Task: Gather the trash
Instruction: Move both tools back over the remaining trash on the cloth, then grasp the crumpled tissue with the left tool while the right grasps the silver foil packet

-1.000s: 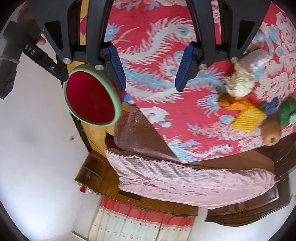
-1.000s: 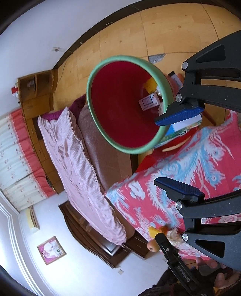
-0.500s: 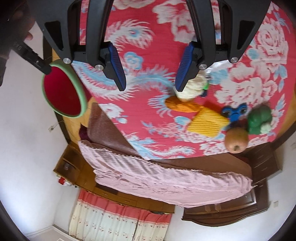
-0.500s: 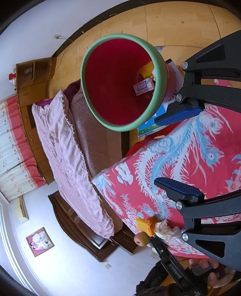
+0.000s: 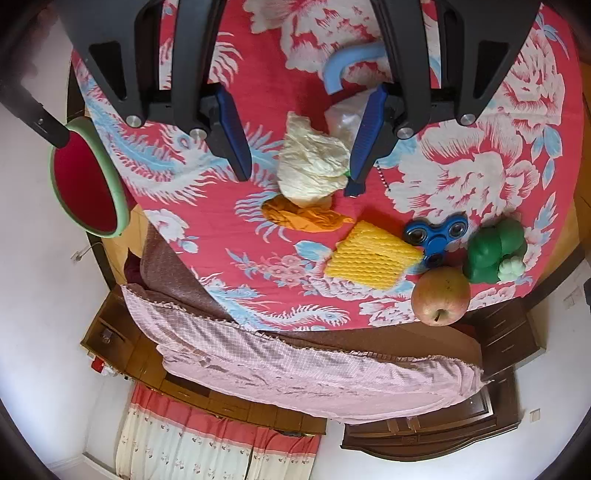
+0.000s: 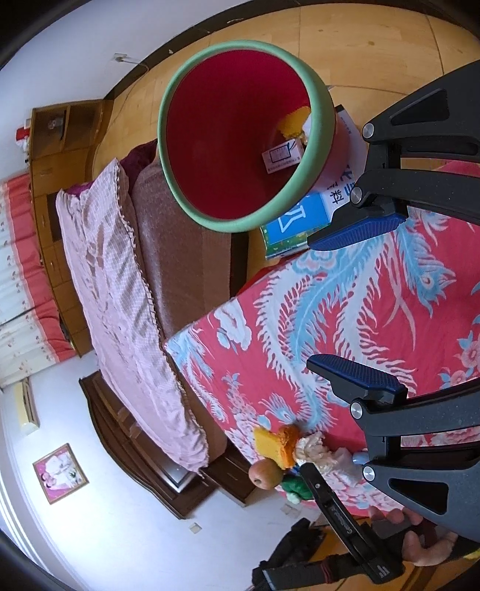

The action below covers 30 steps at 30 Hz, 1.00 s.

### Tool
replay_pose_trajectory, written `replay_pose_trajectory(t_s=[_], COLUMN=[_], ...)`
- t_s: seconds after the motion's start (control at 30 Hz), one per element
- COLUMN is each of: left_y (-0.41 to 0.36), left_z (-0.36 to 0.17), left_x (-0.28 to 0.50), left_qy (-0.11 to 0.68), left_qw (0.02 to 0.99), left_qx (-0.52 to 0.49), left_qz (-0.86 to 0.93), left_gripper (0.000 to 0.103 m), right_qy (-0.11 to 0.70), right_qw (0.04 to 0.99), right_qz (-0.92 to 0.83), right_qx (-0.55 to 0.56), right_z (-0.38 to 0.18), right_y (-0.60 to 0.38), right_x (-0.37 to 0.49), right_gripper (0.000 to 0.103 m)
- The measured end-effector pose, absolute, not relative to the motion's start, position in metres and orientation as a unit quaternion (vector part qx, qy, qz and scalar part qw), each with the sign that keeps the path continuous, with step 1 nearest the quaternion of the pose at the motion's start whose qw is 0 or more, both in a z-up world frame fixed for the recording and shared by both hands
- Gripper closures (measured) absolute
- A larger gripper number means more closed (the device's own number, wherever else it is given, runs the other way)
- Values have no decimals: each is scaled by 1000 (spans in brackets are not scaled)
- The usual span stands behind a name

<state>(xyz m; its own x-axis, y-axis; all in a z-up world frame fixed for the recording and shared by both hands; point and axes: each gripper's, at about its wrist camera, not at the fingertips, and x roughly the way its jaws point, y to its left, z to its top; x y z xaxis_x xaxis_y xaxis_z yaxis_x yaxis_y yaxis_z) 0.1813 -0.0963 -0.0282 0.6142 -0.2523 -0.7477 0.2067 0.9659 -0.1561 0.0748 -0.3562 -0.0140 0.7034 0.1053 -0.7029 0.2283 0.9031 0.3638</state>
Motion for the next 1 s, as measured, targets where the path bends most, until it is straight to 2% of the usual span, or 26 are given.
replay_pose_trajectory(t_s=[0.2,0.3,0.43,1.0], left_y=[-92,-90,-88,-44], left_z=[-39,-43,-45,0], left_x=[189,192,192,155], left_qy=[428,431,430,378], left_qw=[894,892,892,915], left_qx=[-37,-41,-43,-75], left_qz=[-130,-130,-134,-115], left_gripper=[49,63,70,72], right_qy=[392,395,399,397], right_qw=[895,894,892,900], right_qz=[-29,-26,-21,32], right_qx=[213,211,209,179], right_z=[-17,-18,-19,-10], right_y=[-351,-348,-344,-301], right_x=[82,84,85,96], right_gripper=[43,43,43,43])
